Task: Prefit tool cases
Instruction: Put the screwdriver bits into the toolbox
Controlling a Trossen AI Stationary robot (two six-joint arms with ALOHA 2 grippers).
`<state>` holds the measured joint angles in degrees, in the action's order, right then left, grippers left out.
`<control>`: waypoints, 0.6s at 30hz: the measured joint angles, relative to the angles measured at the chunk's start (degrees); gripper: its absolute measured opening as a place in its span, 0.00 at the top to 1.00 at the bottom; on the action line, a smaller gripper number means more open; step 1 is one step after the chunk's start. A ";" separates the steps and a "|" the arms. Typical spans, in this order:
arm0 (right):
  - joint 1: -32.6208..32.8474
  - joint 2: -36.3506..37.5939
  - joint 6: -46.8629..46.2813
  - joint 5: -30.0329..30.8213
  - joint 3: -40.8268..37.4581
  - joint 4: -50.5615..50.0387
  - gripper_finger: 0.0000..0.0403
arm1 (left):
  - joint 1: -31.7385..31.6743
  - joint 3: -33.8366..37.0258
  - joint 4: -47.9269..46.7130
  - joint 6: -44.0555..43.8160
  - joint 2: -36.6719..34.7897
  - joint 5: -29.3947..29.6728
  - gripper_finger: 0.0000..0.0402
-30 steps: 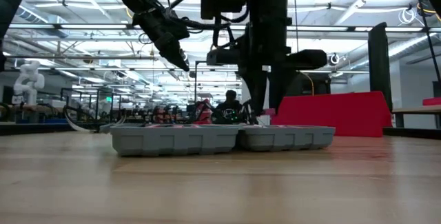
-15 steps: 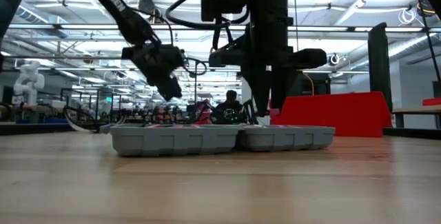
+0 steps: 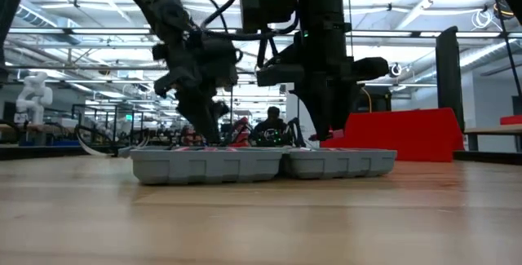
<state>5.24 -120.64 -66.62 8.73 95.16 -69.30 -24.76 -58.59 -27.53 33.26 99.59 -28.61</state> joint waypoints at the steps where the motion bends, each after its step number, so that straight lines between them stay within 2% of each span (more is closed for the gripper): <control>1: -0.16 0.00 1.00 -0.45 0.01 0.21 0.80 | 0.31 0.00 0.20 -0.21 -1.03 1.15 0.86; 4: -0.69 0.00 4.67 -2.71 0.00 2.17 0.80 | 1.01 0.80 0.89 0.04 -4.95 0.89 0.89; 7: -0.68 0.00 6.21 -2.09 0.01 3.88 0.80 | 2.59 4.17 3.37 0.00 -9.05 0.80 0.94; 12: -0.49 0.05 3.91 -1.31 0.01 2.92 0.80 | 7.11 12.61 15.03 -4.68 -14.88 5.51 0.99; 15: 0.14 -0.05 1.61 -1.17 0.01 3.09 0.80 | 9.70 15.69 19.98 -6.06 -15.60 10.71 0.99; 18: 0.85 -0.06 0.11 -1.21 0.01 3.58 0.80 | 10.83 18.28 24.86 -6.01 -15.18 11.48 0.99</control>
<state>6.08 -120.70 -66.51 7.52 95.18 -65.71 -13.93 -40.31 -2.66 27.24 84.41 -17.13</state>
